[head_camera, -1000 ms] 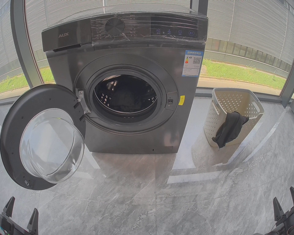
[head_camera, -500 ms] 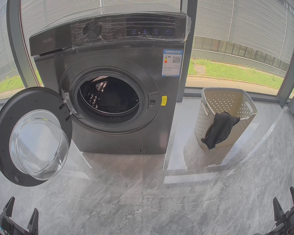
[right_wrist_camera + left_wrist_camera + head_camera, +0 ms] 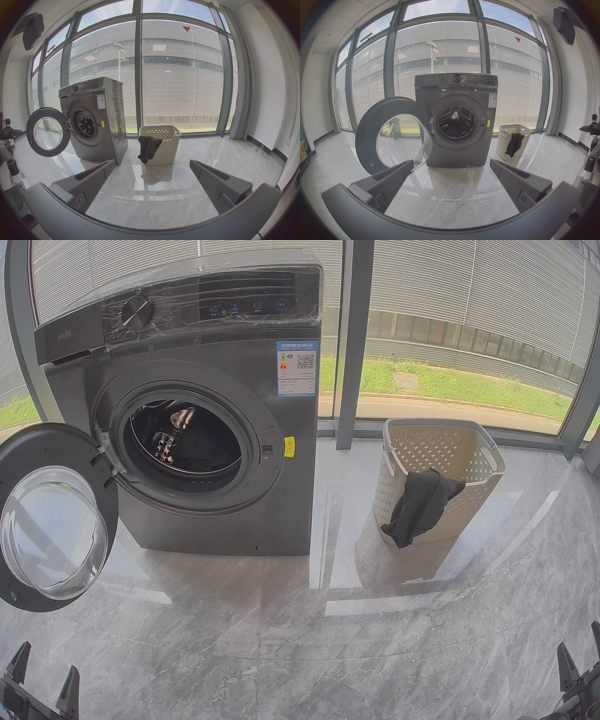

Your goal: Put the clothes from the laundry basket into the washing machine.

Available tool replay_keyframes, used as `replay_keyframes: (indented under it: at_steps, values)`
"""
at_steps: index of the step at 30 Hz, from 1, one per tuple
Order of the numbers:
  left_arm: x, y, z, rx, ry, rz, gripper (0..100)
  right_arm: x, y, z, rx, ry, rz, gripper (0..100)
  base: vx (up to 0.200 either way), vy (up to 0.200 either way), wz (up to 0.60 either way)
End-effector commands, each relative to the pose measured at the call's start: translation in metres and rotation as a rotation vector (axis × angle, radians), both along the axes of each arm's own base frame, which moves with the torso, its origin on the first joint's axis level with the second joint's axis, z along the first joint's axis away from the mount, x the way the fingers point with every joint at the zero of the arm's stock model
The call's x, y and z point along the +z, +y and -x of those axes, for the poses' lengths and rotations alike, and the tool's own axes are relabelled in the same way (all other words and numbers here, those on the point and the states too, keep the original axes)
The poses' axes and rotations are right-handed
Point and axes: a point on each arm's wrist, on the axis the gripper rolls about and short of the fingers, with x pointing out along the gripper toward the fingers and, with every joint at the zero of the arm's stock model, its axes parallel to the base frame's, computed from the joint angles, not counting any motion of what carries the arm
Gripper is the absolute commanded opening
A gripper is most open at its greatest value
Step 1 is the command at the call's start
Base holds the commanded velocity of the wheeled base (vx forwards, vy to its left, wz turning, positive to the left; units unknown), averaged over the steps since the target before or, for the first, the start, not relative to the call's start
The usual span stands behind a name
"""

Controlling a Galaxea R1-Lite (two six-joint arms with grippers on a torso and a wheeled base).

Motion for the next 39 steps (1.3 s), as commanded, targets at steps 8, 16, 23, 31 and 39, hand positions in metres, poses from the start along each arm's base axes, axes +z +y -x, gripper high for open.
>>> replay_keyframes:
  at_steps: [8, 16, 23, 31, 39]
  values:
    - [-0.0052, 0.0001, -0.0003, 0.002, 0.004, 0.004, 100, -0.0051, 0.0, -0.0003, 0.0, 0.003, 0.0, 100, 0.0, -0.075, 0.0]
    - [-0.0052, 0.0, -0.0003, 0.001, 0.004, 0.004, 100, -0.0051, 0.0, -0.0003, 0.0, 0.003, 0.0, 100, 0.0, -0.2, 0.0]
    - [-0.0052, 0.0001, -0.0003, -0.001, 0.004, 0.002, 100, -0.0051, 0.0, -0.0003, 0.0, 0.003, 0.0, 100, 0.0, -0.2, 0.0]
    - [-0.005, 0.0001, -0.0003, 0.002, 0.003, 0.018, 100, -0.0053, 0.0, -0.0003, 0.0, 0.005, 0.0, 100, 0.05, 0.0, 0.0]
    - [-0.005, 0.0002, -0.0003, 0.007, 0.002, 0.024, 100, -0.0051, 0.0, -0.0003, 0.0, 0.003, 0.0, 100, 0.2, 0.0, 0.0]
